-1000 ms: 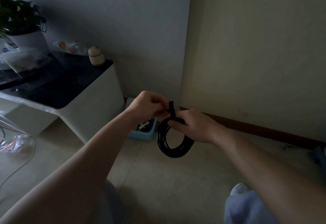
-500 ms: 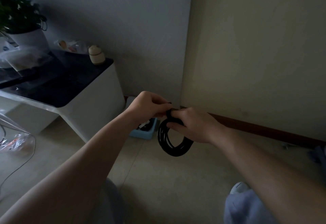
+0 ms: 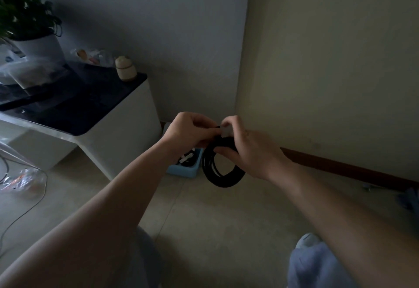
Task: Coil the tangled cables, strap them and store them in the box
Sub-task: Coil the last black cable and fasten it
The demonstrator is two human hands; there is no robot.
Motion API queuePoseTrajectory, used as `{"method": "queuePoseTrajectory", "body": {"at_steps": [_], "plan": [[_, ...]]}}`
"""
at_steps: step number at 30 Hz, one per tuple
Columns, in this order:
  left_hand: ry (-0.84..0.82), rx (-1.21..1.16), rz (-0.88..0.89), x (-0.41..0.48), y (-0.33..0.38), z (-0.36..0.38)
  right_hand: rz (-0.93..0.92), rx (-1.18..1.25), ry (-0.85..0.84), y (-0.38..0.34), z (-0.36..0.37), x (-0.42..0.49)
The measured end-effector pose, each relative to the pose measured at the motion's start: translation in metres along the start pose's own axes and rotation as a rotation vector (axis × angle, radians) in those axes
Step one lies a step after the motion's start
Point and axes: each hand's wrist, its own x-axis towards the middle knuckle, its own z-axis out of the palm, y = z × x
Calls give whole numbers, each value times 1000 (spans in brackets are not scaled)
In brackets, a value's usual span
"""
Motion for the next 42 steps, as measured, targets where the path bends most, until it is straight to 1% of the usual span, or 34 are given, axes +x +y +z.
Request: {"method": "queuePoseTrajectory", "body": {"at_steps": [4, 9, 16, 20, 23, 27, 31, 33, 35, 37, 39, 42], "plan": [[-15, 84, -7, -1, -4, 3, -35, -50, -19, -3, 0, 0], [-49, 86, 8, 1, -10, 6, -49, -18, -17, -8, 1, -2], [-109, 102, -66, 6, -15, 3, -24, -66, 3, -9, -1, -3], [-152, 155, -82, 7, -18, 1, -21, -95, -3, -10, -3, -2], [-182, 115, -98, 5, -16, 1, -26, -116, -3, -11, -4, -2], [-213, -5, -137, 3, -14, 1, -39, -158, 12, -10, -3, -1], [-314, -150, -173, 3, -10, 0, -14, -178, 16, -8, -2, 0], [-404, -128, -148, 0, -8, -2, -11, -204, 17, -7, -2, 0], [-494, -51, -109, -2, -7, -4, -44, -237, 33, -8, -1, -1], [-536, 7, -107, -3, -8, -6, -78, -223, 70, -10, -1, -2], [-561, -7, -131, -2, -10, -7, -91, -195, 74, -12, -3, -3], [-586, -82, -175, -2, -13, -5, -90, -181, 31, -14, -4, -2]]}}
